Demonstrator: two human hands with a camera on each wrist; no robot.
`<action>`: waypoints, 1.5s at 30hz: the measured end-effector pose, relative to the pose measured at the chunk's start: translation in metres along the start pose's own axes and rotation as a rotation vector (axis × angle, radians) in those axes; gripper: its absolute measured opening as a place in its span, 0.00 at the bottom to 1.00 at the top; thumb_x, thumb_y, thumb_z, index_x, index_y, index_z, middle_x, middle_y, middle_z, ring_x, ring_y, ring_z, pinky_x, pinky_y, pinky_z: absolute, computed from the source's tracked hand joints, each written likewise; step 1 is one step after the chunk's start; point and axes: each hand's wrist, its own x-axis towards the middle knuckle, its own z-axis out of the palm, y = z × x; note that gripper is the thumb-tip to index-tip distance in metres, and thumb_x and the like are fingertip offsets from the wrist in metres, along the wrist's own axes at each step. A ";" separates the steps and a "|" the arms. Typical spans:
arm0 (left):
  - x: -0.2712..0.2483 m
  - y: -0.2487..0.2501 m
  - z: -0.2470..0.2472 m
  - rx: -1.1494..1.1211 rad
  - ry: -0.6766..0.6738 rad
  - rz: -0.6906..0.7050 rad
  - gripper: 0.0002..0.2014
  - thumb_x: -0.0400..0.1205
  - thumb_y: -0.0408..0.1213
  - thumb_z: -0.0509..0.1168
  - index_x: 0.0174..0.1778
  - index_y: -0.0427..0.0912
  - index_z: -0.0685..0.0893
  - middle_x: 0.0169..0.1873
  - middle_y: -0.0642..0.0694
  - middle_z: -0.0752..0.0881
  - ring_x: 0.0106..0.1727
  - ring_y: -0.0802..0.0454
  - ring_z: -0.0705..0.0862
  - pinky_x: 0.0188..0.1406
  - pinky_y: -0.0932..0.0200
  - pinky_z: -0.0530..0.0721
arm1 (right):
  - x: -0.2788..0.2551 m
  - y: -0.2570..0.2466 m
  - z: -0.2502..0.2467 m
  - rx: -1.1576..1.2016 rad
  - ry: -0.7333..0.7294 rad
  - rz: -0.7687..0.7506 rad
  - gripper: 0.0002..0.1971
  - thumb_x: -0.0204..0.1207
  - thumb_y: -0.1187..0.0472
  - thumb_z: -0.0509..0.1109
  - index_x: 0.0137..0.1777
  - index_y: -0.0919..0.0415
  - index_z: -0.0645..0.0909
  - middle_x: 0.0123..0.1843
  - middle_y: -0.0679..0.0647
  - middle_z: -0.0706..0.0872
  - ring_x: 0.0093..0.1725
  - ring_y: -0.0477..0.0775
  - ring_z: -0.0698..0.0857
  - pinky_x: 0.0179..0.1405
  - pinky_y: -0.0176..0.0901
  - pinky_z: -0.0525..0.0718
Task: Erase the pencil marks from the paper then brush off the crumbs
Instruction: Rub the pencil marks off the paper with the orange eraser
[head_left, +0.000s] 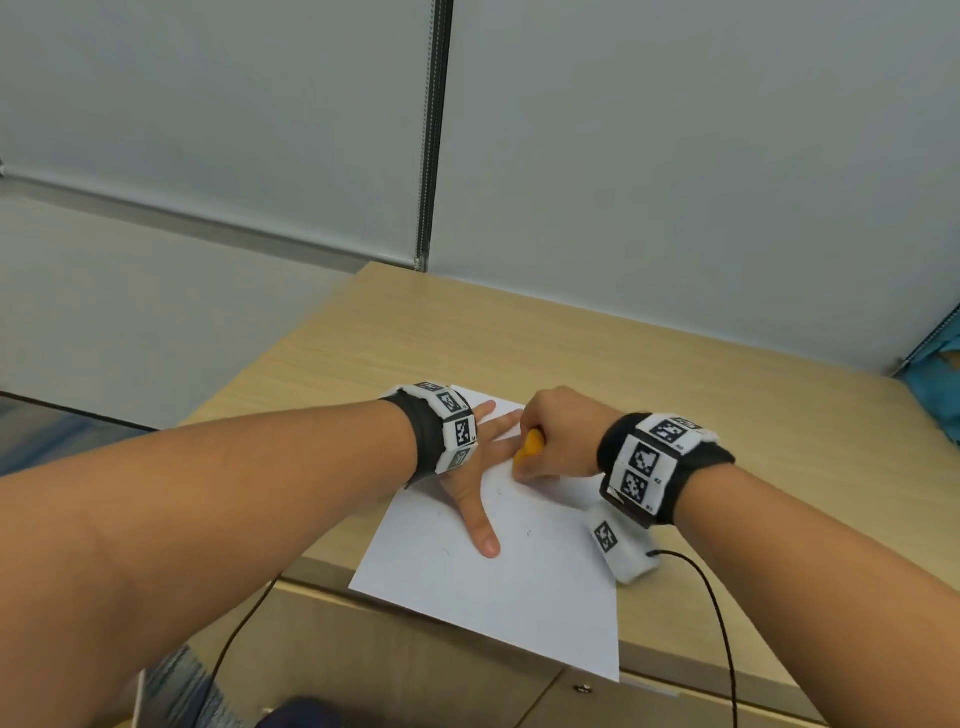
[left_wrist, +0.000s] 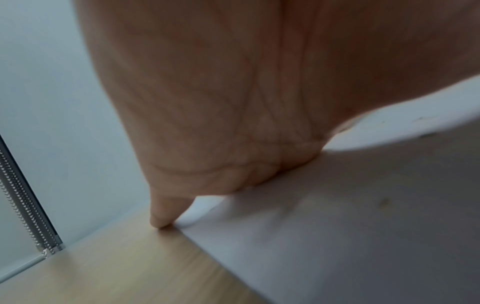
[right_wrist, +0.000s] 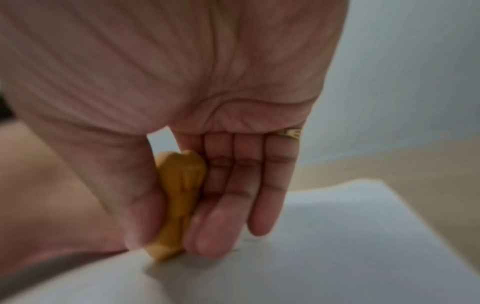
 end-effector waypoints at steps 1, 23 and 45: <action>-0.001 0.000 -0.001 0.004 0.002 0.001 0.70 0.54 0.84 0.68 0.81 0.70 0.28 0.84 0.52 0.24 0.84 0.36 0.25 0.81 0.22 0.40 | 0.002 -0.001 0.002 -0.026 0.031 0.015 0.12 0.71 0.53 0.80 0.33 0.57 0.82 0.36 0.54 0.88 0.37 0.54 0.86 0.35 0.45 0.84; -0.007 0.003 -0.002 -0.003 -0.026 -0.041 0.69 0.54 0.84 0.69 0.84 0.71 0.34 0.85 0.52 0.26 0.84 0.36 0.25 0.82 0.23 0.40 | -0.011 -0.013 0.007 0.077 -0.189 -0.054 0.10 0.69 0.56 0.83 0.36 0.59 0.86 0.30 0.51 0.92 0.30 0.48 0.90 0.36 0.43 0.91; -0.015 0.007 -0.007 -0.022 -0.020 -0.035 0.69 0.61 0.78 0.72 0.82 0.68 0.27 0.85 0.50 0.24 0.85 0.36 0.26 0.81 0.26 0.38 | -0.007 0.003 0.006 0.068 -0.059 -0.007 0.11 0.72 0.54 0.82 0.43 0.62 0.89 0.36 0.51 0.93 0.37 0.48 0.89 0.48 0.49 0.91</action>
